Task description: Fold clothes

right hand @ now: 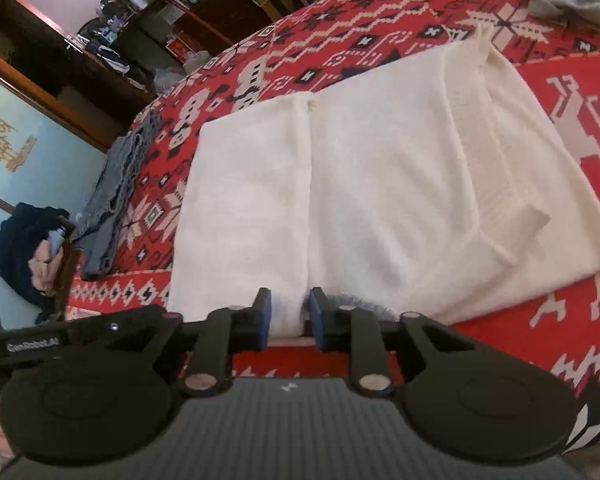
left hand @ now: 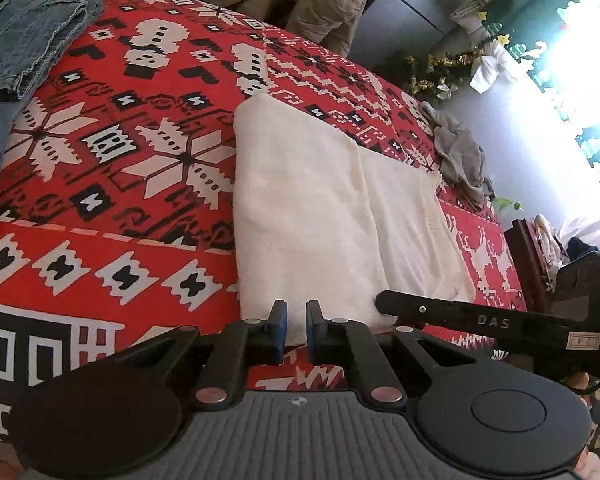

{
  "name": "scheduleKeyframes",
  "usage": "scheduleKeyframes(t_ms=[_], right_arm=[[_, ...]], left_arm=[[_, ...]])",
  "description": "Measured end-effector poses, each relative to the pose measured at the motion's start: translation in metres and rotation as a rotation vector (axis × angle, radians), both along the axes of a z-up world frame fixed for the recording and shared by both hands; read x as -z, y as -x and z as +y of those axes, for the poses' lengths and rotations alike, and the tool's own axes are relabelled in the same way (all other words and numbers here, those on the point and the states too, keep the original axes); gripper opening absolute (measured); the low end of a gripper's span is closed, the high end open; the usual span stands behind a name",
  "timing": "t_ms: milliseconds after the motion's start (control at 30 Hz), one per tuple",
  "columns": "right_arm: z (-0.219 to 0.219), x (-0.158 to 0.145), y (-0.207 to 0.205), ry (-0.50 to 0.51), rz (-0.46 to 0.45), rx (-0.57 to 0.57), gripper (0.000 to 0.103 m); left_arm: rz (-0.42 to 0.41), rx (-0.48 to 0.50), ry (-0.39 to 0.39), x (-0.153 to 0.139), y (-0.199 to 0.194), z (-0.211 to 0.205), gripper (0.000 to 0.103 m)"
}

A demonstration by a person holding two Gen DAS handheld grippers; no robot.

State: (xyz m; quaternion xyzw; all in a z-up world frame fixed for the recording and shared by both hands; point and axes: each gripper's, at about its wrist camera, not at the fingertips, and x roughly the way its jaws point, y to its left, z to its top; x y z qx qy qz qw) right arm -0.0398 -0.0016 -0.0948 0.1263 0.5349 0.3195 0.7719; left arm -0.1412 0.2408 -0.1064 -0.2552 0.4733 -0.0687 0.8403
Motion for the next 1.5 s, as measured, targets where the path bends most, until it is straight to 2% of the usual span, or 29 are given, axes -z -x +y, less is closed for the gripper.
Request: scheduleKeyframes(t_ms=[33,233,333,500,600,700,833,967,1000,1067,1267,1333,1367,1400,1433,1500], right_arm=[[0.001,0.000,0.001,0.007,-0.005,0.003,0.005],[-0.011,-0.018,0.008,0.008,-0.073,0.024,0.004],[-0.005,-0.003,0.006,0.128,-0.070,0.021,0.000],[-0.016,-0.004,0.002,0.063,-0.046,0.032,0.001],[-0.022,-0.013,-0.001,-0.030,-0.039,0.041,0.008],[-0.014,-0.019,-0.005,-0.084,-0.047,0.029,0.009],[0.012,-0.020,-0.005,-0.056,-0.091,0.000,0.009],[0.035,-0.006,0.001,0.038,-0.131,-0.040,0.008],[0.036,0.001,0.002,0.069,-0.142,-0.045,0.001],[0.031,0.003,0.010,0.059,-0.173,-0.054,0.001],[0.013,0.001,0.021,0.033,-0.137,-0.077,0.001],[0.012,-0.003,0.025,0.041,-0.142,-0.085,0.007],[0.011,-0.007,0.028,0.044,-0.145,-0.088,0.010],[0.011,-0.010,0.030,0.046,-0.148,-0.092,0.020],[0.013,-0.015,0.032,0.048,-0.158,-0.098,0.033],[0.013,-0.027,0.039,0.065,-0.203,-0.106,0.045]], left_arm=[[-0.002,0.003,-0.002,0.000,0.000,-0.001,0.008],[0.006,0.030,-0.048,0.003,-0.003,-0.010,0.008],[0.010,0.039,-0.064,0.005,-0.004,-0.013,0.009],[-0.018,0.037,-0.011,-0.001,-0.002,-0.005,0.009],[-0.066,0.022,0.037,-0.009,-0.004,0.003,0.009],[-0.089,-0.009,0.053,-0.012,-0.016,0.006,0.009],[-0.048,-0.029,0.053,0.001,-0.037,0.006,0.009],[-0.010,-0.001,-0.014,0.014,-0.036,-0.005,0.006],[-0.014,0.009,-0.029,0.014,-0.032,-0.007,0.006],[-0.023,0.025,-0.052,0.013,-0.024,-0.009,0.006],[-0.041,0.033,-0.050,0.005,-0.014,-0.006,0.007],[-0.047,0.034,-0.046,0.003,-0.011,-0.005,0.012],[-0.050,0.034,-0.044,0.001,-0.009,-0.005,0.018],[-0.053,0.033,-0.042,0.000,-0.008,-0.004,0.026],[-0.056,0.026,-0.037,-0.002,-0.007,-0.003,0.029],[-0.063,0.009,-0.029,-0.004,-0.006,-0.002,0.030]])
